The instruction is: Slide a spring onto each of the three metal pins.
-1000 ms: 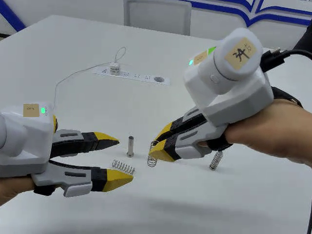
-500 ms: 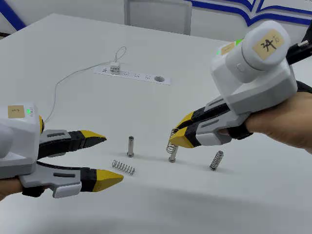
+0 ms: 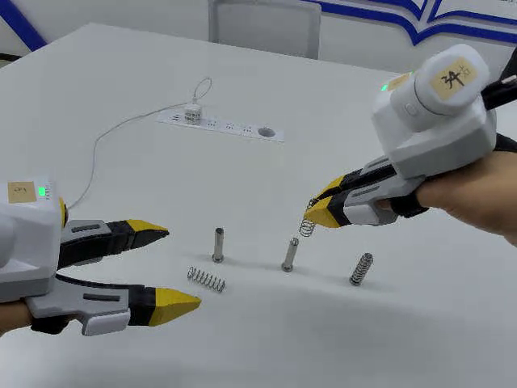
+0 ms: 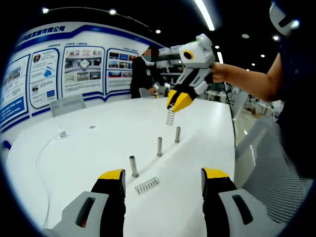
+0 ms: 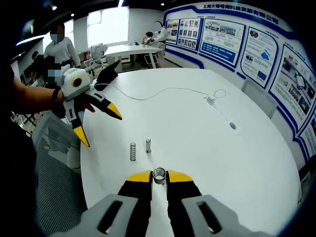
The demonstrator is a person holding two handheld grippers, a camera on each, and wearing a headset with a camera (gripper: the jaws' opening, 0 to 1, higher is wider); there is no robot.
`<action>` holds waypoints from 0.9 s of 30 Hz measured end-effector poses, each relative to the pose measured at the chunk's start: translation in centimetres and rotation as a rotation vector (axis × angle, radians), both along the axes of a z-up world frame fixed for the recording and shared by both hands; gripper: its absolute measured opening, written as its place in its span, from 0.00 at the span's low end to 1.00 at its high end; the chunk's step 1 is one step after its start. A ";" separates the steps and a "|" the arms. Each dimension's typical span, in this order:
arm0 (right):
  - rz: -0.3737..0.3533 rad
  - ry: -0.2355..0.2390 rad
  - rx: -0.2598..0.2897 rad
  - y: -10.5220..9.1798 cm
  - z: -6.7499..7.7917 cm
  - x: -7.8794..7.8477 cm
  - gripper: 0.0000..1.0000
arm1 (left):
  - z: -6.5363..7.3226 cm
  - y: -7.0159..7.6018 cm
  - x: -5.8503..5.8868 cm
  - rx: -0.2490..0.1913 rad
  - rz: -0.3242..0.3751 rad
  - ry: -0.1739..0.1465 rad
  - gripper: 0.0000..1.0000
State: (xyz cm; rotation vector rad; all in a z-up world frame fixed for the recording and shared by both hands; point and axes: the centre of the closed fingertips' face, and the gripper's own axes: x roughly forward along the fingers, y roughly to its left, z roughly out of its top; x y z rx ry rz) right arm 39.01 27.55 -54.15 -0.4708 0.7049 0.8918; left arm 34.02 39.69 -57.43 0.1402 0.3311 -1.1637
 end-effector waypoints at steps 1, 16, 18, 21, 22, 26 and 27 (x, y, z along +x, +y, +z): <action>-0.004 0.000 0.000 0.0 -0.3 0.2 0.12 | 0.0 0.0 0.0 0.001 0.000 0.000 0.64; -0.037 0.029 0.000 -0.1 -2.9 1.8 0.12 | -0.2 0.1 0.1 0.005 0.000 0.003 0.63; -0.040 0.031 0.000 -0.2 -3.1 1.9 0.12 | -0.2 0.2 0.1 0.004 0.000 0.003 0.63; -0.044 0.036 0.003 -0.1 -3.3 2.0 0.12 | -0.2 0.2 0.2 0.006 0.001 0.003 0.63; -0.046 0.038 0.003 -0.1 -3.4 2.0 0.12 | -0.2 0.2 0.2 0.007 0.001 0.003 0.63; -0.052 0.042 0.006 -0.2 -3.7 2.2 0.12 | -0.3 0.3 0.3 0.007 0.001 0.005 0.62; -0.053 0.047 0.006 -0.2 -3.8 2.1 0.12 | -0.3 0.3 0.2 0.008 0.001 0.006 0.62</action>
